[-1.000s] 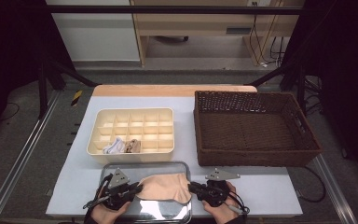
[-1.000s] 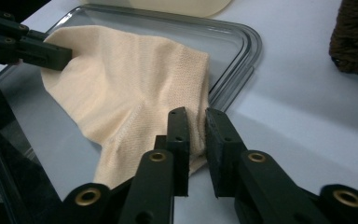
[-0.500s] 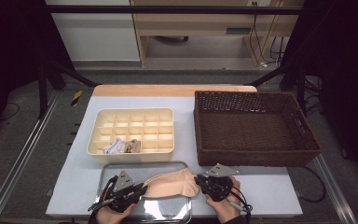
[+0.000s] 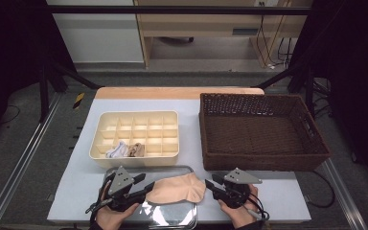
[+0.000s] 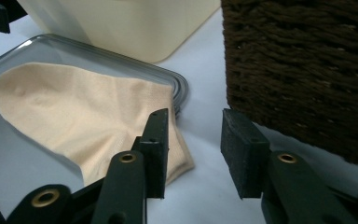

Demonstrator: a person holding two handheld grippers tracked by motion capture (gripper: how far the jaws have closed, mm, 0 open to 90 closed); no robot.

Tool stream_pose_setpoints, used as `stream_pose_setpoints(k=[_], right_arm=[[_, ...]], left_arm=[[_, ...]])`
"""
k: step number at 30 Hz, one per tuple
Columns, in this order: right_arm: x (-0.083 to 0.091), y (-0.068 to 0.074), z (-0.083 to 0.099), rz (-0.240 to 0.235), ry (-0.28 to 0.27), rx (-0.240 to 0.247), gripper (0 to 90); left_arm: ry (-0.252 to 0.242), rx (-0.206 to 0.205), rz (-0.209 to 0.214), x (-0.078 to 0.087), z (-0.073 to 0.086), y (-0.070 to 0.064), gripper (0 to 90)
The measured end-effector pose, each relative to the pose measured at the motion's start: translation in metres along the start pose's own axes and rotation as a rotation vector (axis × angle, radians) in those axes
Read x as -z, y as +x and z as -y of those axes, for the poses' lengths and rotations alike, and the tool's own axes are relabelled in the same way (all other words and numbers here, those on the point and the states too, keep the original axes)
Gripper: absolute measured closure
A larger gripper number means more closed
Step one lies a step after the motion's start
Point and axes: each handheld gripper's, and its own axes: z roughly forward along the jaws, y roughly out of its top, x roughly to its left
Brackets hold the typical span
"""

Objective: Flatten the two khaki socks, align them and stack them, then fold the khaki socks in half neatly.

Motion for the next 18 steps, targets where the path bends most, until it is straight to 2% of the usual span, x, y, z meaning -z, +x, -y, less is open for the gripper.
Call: stream_pose_setpoints(k=[4,10,15,18], right_arm=[[0.006,-0.002,0.003,0.0,-0.007,-0.019,59.5],[0.006,-0.004,0.006,0.004,-0.005,-0.034,57.2],[0.001,-0.004,0.008,-0.002,0.001,-0.044,56.9],[-0.002,-0.003,0.008,-0.006,0.004,-0.052,56.6]], left_arm=[[-0.002,-0.017,0.022,-0.011,-0.007,-0.012,58.0],[0.027,-0.046,0.044,-0.034,-0.01,-0.029,67.9],[0.06,-0.05,0.056,-0.051,-0.009,-0.033,73.8],[0.074,-0.046,0.079,-0.058,-0.006,-0.034,77.6]])
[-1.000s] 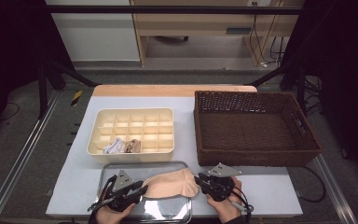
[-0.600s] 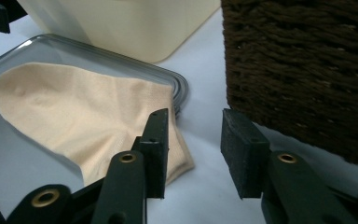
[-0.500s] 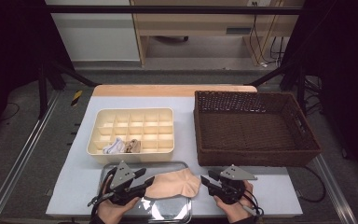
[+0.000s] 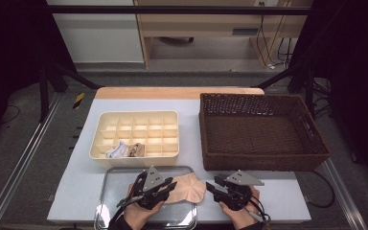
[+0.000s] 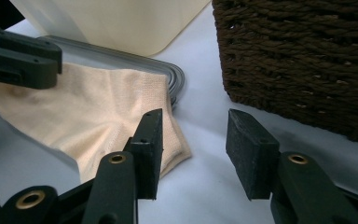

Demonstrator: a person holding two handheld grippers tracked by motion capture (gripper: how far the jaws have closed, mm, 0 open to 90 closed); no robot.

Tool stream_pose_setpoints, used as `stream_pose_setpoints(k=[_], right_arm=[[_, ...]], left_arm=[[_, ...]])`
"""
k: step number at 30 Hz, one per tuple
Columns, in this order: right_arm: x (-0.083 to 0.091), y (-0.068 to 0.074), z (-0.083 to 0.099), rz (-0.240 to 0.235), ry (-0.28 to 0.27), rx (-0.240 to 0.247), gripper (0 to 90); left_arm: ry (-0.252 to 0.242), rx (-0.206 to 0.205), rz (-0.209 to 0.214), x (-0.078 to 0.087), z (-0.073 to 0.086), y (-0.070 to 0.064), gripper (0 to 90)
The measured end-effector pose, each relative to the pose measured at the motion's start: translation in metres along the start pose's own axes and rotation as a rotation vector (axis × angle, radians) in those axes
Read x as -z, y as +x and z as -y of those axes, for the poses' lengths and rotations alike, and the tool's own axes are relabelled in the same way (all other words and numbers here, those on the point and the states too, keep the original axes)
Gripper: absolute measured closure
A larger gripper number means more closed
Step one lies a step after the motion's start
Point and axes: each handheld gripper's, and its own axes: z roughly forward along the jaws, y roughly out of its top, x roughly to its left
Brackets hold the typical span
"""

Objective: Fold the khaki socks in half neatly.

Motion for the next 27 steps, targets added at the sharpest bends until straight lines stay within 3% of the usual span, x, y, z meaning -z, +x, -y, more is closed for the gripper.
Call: stream_pose_setpoints(k=[8,13,16,19,27], right_arm=[[-0.015,0.005,0.0,-0.02,0.023,-0.018,56.4],[-0.023,0.01,0.001,-0.016,0.058,-0.005,57.1],[-0.027,0.012,0.004,-0.011,0.102,0.008,61.3],[-0.028,0.014,0.004,0.0,0.102,0.03,65.5],[-0.028,0.018,0.003,0.006,0.13,0.025,80.5]], left_arm=[[0.056,0.004,0.017,-0.015,0.009,-0.001,83.8],[0.085,-0.01,0.015,-0.022,0.013,-0.004,85.4],[0.083,-0.014,0.01,-0.023,0.014,-0.005,85.9],[0.085,-0.008,0.008,-0.023,0.014,-0.005,86.2],[0.083,-0.007,0.004,-0.023,0.014,-0.005,86.5]])
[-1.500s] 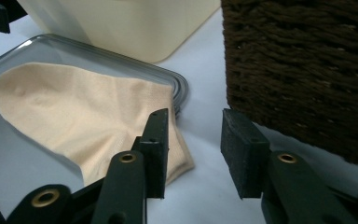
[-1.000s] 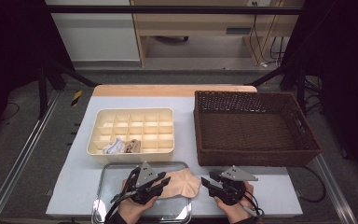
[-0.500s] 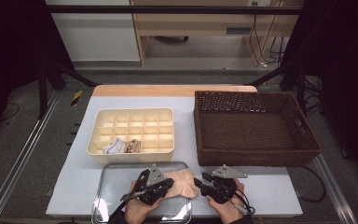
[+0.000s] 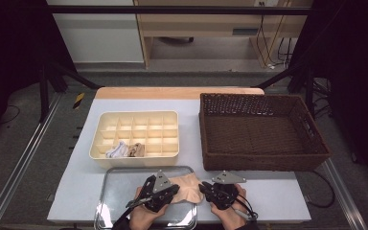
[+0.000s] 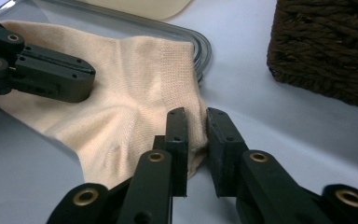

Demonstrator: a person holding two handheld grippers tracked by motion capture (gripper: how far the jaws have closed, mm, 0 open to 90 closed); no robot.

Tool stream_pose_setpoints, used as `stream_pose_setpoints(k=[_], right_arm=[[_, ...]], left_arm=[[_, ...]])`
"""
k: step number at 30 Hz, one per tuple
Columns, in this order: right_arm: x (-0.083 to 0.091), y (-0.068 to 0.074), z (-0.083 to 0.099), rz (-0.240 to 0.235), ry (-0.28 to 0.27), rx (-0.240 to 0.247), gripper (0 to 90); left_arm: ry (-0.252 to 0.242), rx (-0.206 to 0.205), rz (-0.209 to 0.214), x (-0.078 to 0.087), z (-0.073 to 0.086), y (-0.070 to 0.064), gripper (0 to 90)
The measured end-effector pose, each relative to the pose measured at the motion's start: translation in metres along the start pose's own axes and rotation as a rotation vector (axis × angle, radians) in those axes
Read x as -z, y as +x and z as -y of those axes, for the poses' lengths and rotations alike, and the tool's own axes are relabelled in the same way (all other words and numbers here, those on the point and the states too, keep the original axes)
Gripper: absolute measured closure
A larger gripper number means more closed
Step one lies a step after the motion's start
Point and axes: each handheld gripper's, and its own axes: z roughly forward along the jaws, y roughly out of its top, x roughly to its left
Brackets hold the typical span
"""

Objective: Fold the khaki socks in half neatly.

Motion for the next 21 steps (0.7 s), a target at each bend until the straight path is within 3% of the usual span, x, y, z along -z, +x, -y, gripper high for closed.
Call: stream_pose_setpoints(k=[4,8,11,16,21], right_arm=[[0.005,-0.003,-0.003,-0.032,-0.003,-0.016,81.2],[0.021,0.0,-0.013,-0.101,-0.08,-0.026,81.2],[0.028,0.008,-0.02,-0.14,-0.115,-0.006,81.2],[0.028,0.017,-0.027,-0.148,-0.105,0.025,81.4],[0.027,0.013,-0.029,-0.131,-0.095,0.029,81.3]], left_arm=[[0.003,0.005,-0.002,0.0,0.0,0.0,86.8],[0.005,0.015,0.0,0.0,-0.001,0.0,87.3],[0.01,0.016,0.003,0.001,-0.002,0.0,87.5],[-0.01,0.029,0.025,0.011,-0.004,0.003,87.7],[-0.064,0.033,0.005,0.041,-0.005,0.014,89.4]])
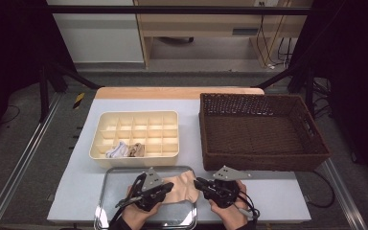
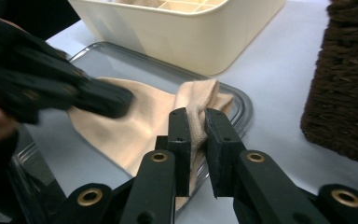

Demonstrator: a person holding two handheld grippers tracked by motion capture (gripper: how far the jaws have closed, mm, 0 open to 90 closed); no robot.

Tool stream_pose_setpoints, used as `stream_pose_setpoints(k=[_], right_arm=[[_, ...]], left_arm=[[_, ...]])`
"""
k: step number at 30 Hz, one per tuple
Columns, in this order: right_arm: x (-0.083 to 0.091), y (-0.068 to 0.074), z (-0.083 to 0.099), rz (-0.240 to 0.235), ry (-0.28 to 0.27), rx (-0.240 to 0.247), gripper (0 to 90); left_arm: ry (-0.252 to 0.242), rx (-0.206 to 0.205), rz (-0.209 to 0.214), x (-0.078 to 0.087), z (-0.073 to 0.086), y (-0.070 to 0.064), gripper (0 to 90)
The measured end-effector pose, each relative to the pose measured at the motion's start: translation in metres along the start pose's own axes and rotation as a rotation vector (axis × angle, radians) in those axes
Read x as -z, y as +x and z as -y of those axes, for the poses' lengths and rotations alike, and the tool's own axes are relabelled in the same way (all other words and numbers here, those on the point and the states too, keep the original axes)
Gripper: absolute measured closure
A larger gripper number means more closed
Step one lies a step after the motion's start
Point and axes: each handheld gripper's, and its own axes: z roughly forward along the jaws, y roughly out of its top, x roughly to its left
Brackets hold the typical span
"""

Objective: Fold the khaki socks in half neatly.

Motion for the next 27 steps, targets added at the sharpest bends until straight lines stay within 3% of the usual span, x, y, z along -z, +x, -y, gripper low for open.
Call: stream_pose_setpoints(k=[4,8,11,17,22,27], right_arm=[[0.002,0.0,-0.004,0.008,-0.003,0.003,81.3],[0.002,0.004,-0.008,0.008,-0.007,0.007,81.2],[-0.001,0.009,-0.012,0.0,-0.004,0.019,81.2],[-0.013,0.032,-0.023,-0.051,0.005,0.081,81.2],[-0.03,0.053,-0.028,-0.104,0.027,0.125,81.2],[-0.055,0.069,-0.028,-0.131,0.073,0.169,81.1]], left_arm=[[-0.018,0.035,-0.051,0.027,0.009,0.018,89.4],[-0.011,0.066,-0.084,0.041,0.024,0.03,89.4],[-0.003,0.081,-0.074,0.04,0.033,0.033,89.4],[0.017,0.068,-0.087,0.033,0.035,0.03,89.4],[0.022,0.077,-0.1,0.032,0.038,0.034,89.4],[0.022,0.101,-0.087,0.031,0.039,0.039,89.4]])
